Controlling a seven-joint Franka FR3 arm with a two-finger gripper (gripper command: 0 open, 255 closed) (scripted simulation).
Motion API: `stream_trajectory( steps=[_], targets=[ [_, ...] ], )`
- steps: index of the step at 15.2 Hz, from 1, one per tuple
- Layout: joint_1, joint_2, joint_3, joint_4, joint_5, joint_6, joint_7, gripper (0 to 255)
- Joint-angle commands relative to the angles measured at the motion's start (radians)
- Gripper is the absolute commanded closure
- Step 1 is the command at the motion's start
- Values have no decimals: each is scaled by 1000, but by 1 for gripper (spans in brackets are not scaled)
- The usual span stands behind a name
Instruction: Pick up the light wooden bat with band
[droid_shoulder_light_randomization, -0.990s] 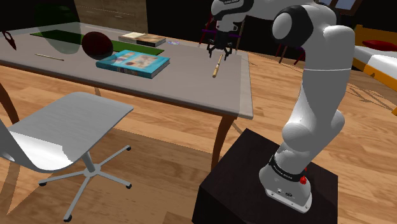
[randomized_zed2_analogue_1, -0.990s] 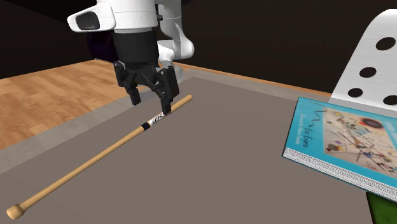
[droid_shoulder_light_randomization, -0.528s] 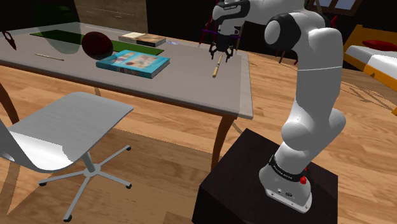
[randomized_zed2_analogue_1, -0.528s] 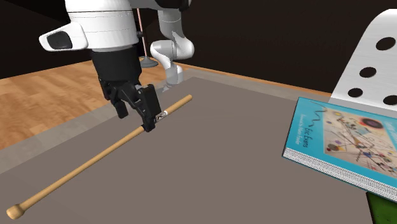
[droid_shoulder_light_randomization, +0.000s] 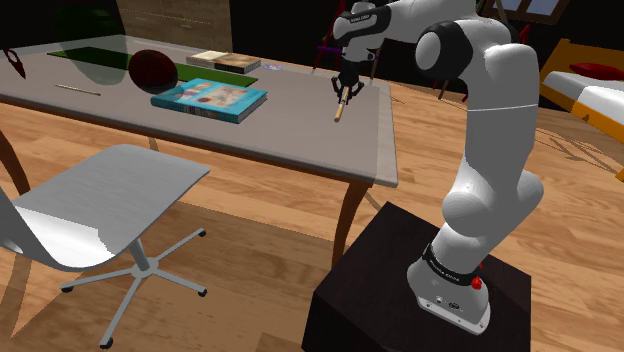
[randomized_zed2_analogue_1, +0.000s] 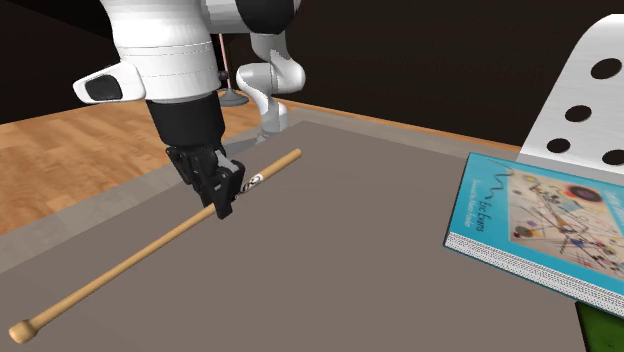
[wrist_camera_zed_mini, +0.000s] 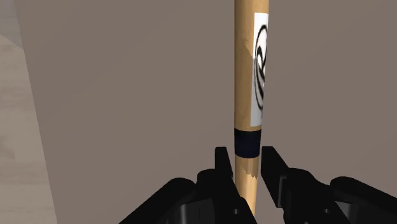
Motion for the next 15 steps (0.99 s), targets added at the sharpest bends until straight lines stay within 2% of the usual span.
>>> stream_trajectory(
  steps=[1, 7, 15],
  targets=[
    [1, 3, 2, -2, 1, 1, 0, 255],
    [0, 4, 1, 1, 1, 0, -1, 255],
    [-4, 1, 0, 103, -1, -106, 5, 255]
  ],
)
